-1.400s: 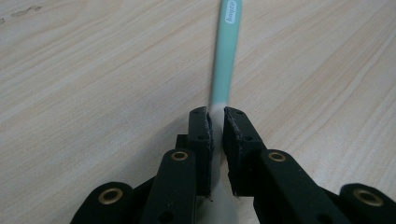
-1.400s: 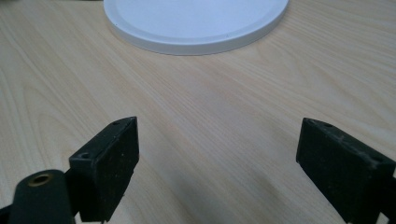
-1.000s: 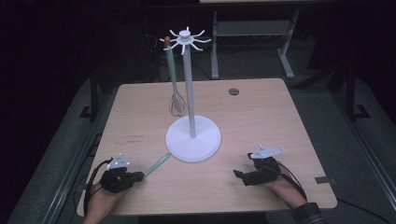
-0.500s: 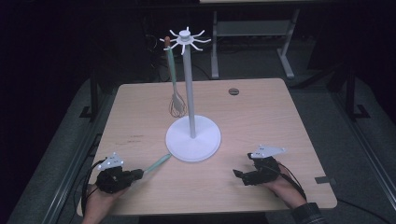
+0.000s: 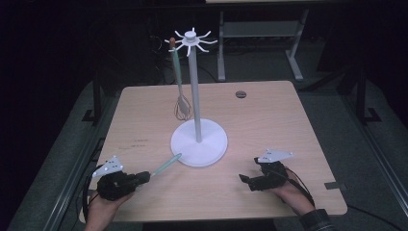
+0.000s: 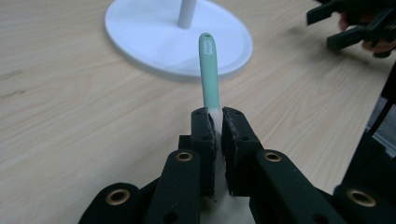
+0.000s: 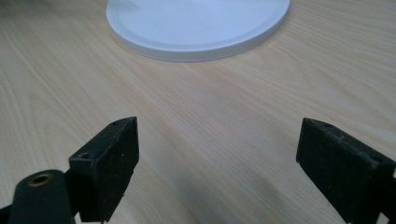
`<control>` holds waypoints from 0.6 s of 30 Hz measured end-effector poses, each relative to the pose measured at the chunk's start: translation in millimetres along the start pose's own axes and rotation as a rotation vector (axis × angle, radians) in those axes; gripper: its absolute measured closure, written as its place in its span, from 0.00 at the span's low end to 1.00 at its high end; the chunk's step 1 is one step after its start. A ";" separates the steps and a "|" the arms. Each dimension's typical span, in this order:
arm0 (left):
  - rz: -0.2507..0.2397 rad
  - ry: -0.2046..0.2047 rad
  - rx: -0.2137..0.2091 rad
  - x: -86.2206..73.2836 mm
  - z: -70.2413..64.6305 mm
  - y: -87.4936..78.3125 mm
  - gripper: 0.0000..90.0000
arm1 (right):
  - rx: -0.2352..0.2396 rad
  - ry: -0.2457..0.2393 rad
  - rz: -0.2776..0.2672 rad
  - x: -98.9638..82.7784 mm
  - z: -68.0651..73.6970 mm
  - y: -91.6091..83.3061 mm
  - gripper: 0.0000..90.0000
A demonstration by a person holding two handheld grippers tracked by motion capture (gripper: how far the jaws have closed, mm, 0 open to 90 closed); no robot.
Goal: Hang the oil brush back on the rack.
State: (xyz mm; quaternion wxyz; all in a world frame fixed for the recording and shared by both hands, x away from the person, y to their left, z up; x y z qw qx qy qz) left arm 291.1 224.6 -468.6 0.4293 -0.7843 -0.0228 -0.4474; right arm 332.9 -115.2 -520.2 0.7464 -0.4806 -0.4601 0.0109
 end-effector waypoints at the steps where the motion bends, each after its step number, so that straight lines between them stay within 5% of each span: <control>1: -0.008 -0.001 -0.007 3.0 -2.5 0.2 0.93 | 0.005 0.001 -0.003 0.8 0.6 -0.1 0.14; 10: -0.067 0.017 -0.038 27.4 -18.7 4.7 0.93 | 0.056 0.086 -0.036 11.9 9.7 -5.0 0.14; 18: -0.090 0.062 -0.078 52.4 -43.8 20.6 0.93 | 0.130 0.111 -0.016 21.4 24.6 -6.1 0.15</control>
Point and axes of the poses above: each handheld gripper's, and its own axes: y roughly forward along the jaws, x roughly out of its top, z roughly to its left, the point moved 10 cm from there along y, roughly forward along the jaws, and after that the axes turned 8 degrees about z, right-handed, at the moved point
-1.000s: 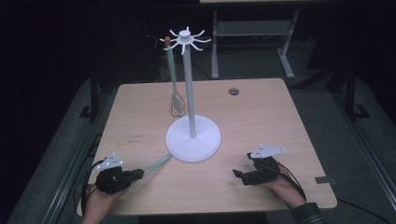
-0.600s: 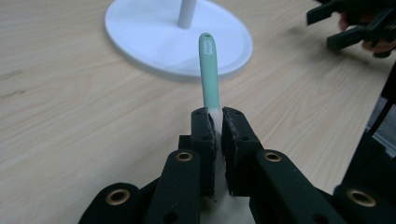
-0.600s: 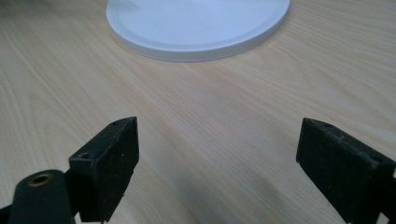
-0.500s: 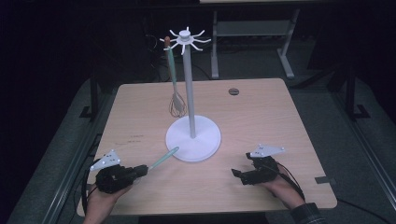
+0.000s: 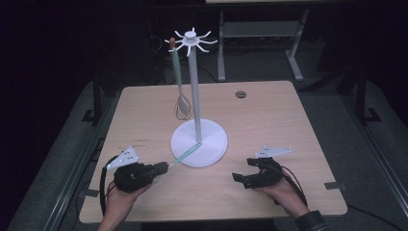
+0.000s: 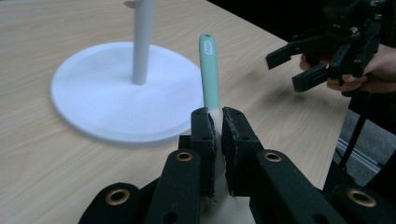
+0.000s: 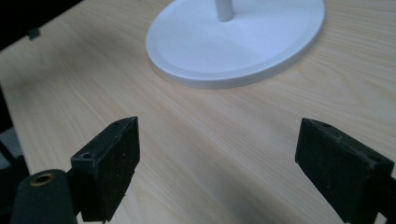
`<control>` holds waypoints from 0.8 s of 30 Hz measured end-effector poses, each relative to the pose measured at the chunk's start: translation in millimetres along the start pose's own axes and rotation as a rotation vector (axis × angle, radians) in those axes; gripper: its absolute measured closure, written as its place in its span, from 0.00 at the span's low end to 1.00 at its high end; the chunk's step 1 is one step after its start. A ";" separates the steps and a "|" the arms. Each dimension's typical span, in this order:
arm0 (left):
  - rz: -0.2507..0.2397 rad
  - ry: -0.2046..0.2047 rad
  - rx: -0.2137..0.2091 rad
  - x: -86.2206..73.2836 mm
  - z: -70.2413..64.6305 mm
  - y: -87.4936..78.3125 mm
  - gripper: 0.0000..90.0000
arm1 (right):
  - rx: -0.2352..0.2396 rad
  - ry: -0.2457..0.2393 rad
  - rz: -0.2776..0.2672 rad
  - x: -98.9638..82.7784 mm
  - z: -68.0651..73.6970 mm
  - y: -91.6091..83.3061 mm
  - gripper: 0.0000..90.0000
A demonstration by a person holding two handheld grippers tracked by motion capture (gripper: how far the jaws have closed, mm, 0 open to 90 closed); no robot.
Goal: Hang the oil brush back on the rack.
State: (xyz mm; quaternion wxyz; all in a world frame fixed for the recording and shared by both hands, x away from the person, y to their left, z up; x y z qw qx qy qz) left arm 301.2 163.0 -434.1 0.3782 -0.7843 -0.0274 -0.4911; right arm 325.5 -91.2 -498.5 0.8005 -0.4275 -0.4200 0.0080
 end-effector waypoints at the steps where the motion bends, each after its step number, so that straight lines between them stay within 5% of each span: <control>1: -0.004 0.003 -0.006 2.9 -2.6 3.2 0.93 | 0.020 0.014 0.001 1.4 2.5 0.5 0.15; 24: -0.004 0.097 -0.088 45.4 -41.9 62.7 0.93 | 0.164 0.005 -0.073 46.7 33.9 7.2 0.20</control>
Point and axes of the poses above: each handheld gripper's, and its own axes: y roughly forward along the jaws, x roughly out of its top, z roughly to its left, the point moved 10 cm from there along y, roughly forward along the jaws, and after that the axes turned 8 degrees about z, right-handed, at the moved point
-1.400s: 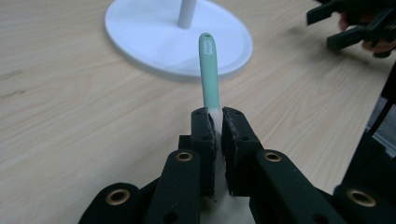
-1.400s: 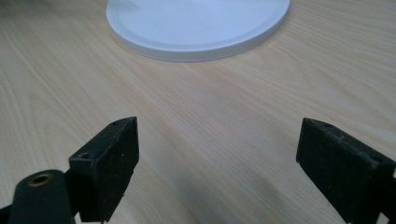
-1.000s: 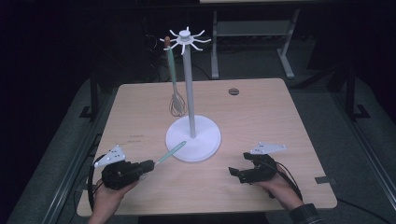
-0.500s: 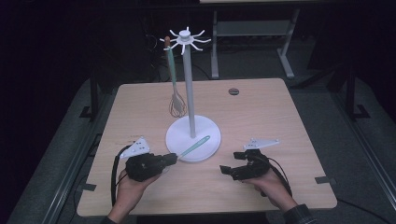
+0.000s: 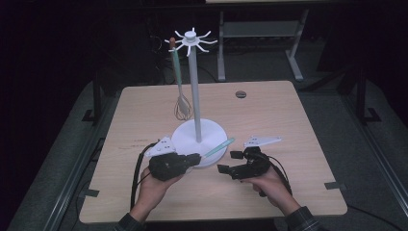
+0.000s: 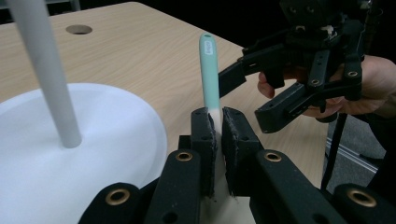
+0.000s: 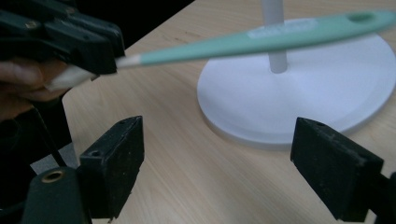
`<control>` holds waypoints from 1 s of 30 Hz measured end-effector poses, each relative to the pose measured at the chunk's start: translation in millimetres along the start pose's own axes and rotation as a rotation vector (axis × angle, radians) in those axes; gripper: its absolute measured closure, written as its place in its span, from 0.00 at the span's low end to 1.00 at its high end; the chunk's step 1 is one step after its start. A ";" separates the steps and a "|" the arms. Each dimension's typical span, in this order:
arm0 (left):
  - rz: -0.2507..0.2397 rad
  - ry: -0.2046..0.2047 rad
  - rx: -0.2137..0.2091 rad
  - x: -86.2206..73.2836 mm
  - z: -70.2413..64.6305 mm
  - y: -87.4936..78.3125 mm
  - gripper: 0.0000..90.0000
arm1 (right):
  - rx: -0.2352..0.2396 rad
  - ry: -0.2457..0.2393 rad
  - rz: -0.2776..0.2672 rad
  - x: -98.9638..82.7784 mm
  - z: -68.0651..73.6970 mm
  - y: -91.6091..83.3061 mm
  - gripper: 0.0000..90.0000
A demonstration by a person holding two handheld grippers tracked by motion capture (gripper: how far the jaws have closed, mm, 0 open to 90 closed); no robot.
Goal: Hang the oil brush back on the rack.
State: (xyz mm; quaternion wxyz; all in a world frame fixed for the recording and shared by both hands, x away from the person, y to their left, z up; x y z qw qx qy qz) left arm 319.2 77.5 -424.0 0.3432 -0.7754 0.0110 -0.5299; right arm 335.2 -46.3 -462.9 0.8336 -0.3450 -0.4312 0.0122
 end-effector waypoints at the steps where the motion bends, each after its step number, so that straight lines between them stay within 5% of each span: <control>1: 0.000 0.002 -0.002 0.5 -1.3 2.3 0.93 | 0.003 0.004 -0.002 1.8 1.0 0.1 0.20; 19: 0.018 0.035 0.000 0.5 -12.0 18.3 0.93 | 0.056 0.019 -0.061 17.6 9.8 -0.2 0.40; 30: 0.012 0.046 0.010 1.7 -12.9 27.7 0.93 | 0.068 0.023 -0.122 26.5 8.8 -9.2 0.65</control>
Point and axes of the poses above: each handheld gripper's, and its own axes: y roughly forward along the jaws, x roughly out of its top, z roughly to its left, the point moved 10 cm from there along y, roughly forward along the jaws, and after that the axes turned 8 degrees about z, right-handed, at the moved point
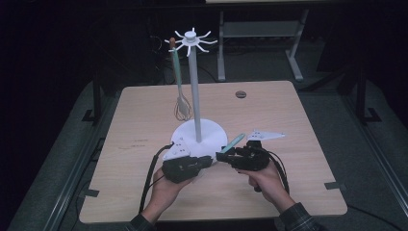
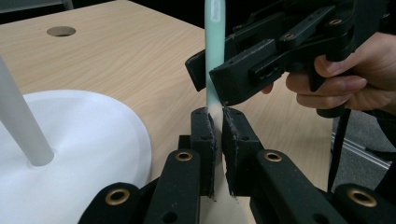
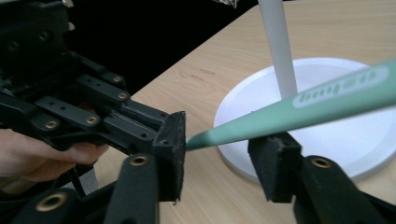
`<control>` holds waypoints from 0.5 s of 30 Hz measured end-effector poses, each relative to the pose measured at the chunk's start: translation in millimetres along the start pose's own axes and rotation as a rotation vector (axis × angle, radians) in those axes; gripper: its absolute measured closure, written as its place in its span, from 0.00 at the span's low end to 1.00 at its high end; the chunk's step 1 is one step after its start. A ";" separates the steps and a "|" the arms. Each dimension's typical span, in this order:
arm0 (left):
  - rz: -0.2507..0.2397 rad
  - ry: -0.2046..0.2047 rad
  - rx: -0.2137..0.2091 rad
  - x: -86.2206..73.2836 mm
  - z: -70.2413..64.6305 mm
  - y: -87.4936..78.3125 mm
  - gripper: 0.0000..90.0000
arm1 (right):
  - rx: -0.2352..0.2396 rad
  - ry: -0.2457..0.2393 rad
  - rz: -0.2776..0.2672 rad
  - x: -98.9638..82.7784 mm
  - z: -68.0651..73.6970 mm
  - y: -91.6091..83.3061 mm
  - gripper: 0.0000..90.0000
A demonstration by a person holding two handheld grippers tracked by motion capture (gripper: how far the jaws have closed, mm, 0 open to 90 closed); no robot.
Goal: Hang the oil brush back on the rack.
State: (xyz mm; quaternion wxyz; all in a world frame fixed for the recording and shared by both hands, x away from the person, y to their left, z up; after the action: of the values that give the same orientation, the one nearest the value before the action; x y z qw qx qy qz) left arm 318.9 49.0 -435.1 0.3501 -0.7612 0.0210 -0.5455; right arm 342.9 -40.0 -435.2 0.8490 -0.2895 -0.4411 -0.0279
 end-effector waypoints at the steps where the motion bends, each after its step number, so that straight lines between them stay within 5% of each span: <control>1: 0.001 0.000 0.001 0.2 0.0 1.0 0.93 | 0.000 0.002 -0.003 0.9 0.7 0.0 0.67; 15: 0.017 0.019 0.002 -0.2 -0.5 13.1 0.92 | 0.060 0.014 -0.027 11.1 8.2 0.9 0.93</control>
State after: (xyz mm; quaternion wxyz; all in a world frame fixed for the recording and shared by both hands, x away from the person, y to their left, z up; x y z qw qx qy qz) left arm 322.9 38.9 -442.5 0.3554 -0.7555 0.0302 -0.5495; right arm 343.9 -32.7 -423.5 0.8598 -0.2577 -0.4399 -0.0282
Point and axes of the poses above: each handheld gripper's, and its own axes: y roughly forward along the jaws, x roughly out of its top, z roughly to its left, the point moved 10 cm from there along y, roughly forward along the jaws, and after that the axes turned 8 degrees about z, right-handed, at the moved point
